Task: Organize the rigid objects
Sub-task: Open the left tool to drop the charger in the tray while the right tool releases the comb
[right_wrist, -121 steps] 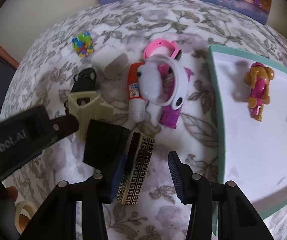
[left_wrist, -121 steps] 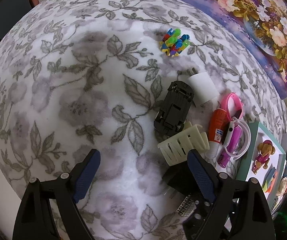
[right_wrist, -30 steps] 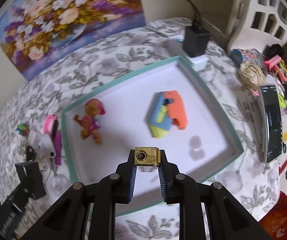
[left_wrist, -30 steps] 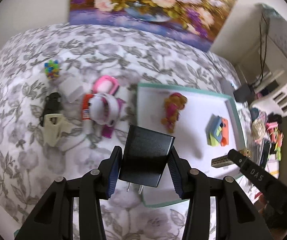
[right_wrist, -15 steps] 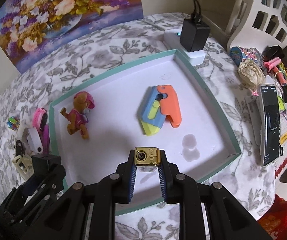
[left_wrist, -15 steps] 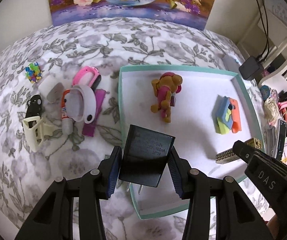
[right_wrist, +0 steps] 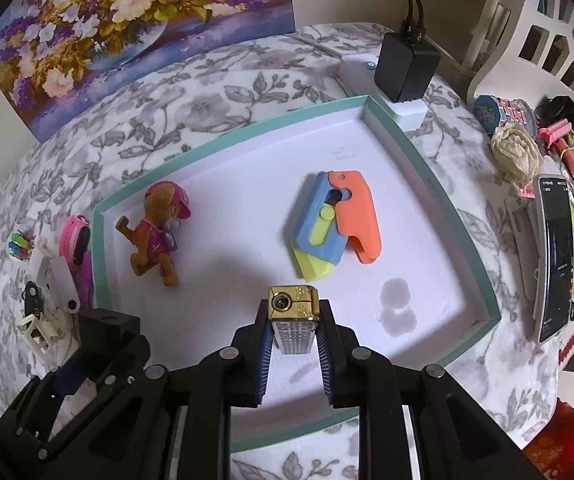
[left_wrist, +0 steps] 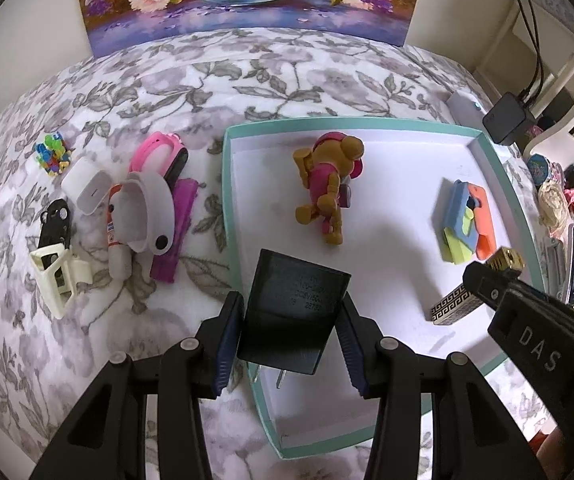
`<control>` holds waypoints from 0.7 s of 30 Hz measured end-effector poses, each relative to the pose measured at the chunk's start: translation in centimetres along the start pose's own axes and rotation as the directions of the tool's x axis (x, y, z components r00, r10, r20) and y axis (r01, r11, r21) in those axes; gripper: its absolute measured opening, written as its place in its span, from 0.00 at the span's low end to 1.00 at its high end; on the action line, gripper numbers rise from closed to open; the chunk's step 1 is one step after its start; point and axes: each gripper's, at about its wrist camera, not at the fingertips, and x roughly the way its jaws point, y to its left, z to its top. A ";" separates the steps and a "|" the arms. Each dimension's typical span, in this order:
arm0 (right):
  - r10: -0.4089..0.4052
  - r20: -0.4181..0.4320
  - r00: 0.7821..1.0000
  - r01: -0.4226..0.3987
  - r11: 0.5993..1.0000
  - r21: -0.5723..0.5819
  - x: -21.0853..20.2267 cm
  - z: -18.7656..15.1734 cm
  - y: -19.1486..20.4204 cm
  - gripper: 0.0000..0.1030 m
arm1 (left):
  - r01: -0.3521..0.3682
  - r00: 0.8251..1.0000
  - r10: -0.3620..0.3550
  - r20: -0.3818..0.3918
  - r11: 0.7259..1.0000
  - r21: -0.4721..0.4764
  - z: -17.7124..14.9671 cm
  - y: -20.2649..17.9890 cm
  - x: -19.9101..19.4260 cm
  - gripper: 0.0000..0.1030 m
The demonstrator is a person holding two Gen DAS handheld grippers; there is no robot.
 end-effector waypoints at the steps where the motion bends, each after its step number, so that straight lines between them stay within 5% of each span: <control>1: 0.004 0.001 1.000 -0.004 1.000 0.003 0.0 0.1 0.0 0.23 | -0.007 1.000 0.007 0.004 1.000 0.005 0.0 -0.1 0.0 0.47; 7: 0.015 0.016 1.000 -0.015 1.000 0.010 0.2 0.4 0.2 0.24 | -0.005 1.000 0.004 0.009 1.000 0.022 0.2 -0.1 0.1 0.48; 9: 0.021 0.019 1.000 -0.021 1.000 0.018 0.3 0.4 0.1 0.25 | -0.004 1.000 0.003 0.011 1.000 0.023 0.2 0.0 0.1 0.57; 14: 0.036 0.036 0.999 -0.037 0.998 0.044 0.0 0.5 -0.2 0.56 | -0.003 1.000 0.003 0.023 1.000 0.015 0.4 0.3 -0.3 0.59; 21: 0.035 0.051 0.998 -0.038 0.997 0.060 -0.3 0.5 -0.2 0.60 | -0.013 0.999 0.014 0.040 1.000 -0.016 0.6 1.4 -0.8 0.60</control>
